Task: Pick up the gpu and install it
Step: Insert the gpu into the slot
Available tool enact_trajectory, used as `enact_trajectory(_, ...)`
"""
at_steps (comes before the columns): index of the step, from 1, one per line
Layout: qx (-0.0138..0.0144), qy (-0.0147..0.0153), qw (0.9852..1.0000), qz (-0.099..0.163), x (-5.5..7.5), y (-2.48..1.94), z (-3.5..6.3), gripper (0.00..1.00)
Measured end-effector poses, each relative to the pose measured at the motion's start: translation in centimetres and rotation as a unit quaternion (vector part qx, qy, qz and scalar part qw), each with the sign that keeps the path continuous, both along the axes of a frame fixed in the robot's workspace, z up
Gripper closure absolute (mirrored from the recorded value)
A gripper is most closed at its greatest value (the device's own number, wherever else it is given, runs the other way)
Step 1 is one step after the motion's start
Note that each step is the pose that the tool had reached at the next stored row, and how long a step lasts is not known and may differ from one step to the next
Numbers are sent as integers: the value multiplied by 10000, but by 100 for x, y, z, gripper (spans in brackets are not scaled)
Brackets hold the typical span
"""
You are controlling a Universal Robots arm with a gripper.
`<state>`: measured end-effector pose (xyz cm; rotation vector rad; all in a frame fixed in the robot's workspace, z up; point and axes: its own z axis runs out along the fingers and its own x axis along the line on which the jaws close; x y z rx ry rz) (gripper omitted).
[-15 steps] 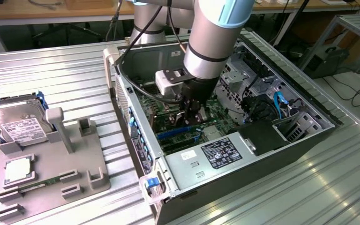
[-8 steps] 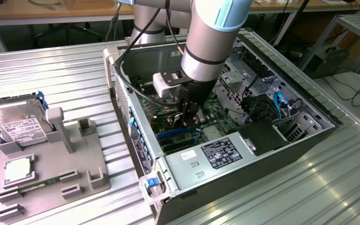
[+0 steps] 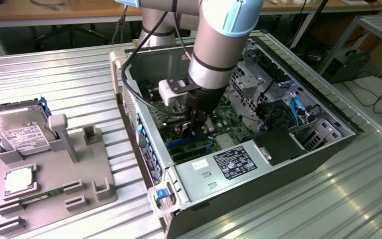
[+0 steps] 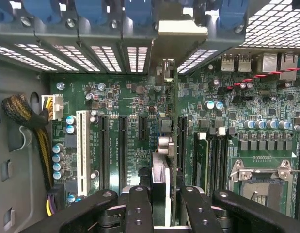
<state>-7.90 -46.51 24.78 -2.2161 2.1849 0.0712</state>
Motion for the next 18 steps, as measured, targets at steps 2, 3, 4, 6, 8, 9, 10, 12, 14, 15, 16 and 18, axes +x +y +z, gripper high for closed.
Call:
enact_trajectory(2,0,0,10000,1,-7,3,-9,72)
enact_trajectory(3,1,0,10000,1,-8,4,-15,72)
enact_trajectory(4,0,0,10000,0,-11,5,-24,72)
enact_trajectory(6,0,0,10000,0,-15,7,-33,72)
enact_trajectory(8,0,0,10000,0,-22,10,-45,72)
enact_trajectory(9,0,0,10000,0,-25,11,-51,72)
enact_trajectory(10,0,0,10000,0,-27,13,-57,72)
enact_trajectory(12,0,0,10000,1,-30,15,-71,72)
enact_trajectory(14,1,0,10000,0,-31,16,-88,72)
enact_trajectory(15,0,0,10000,0,-32,16,-95,72)
enact_trajectory(16,-1,1,10000,0,-33,16,-100,72)
enact_trajectory(18,-2,1,10000,0,-33,16,-114,72)
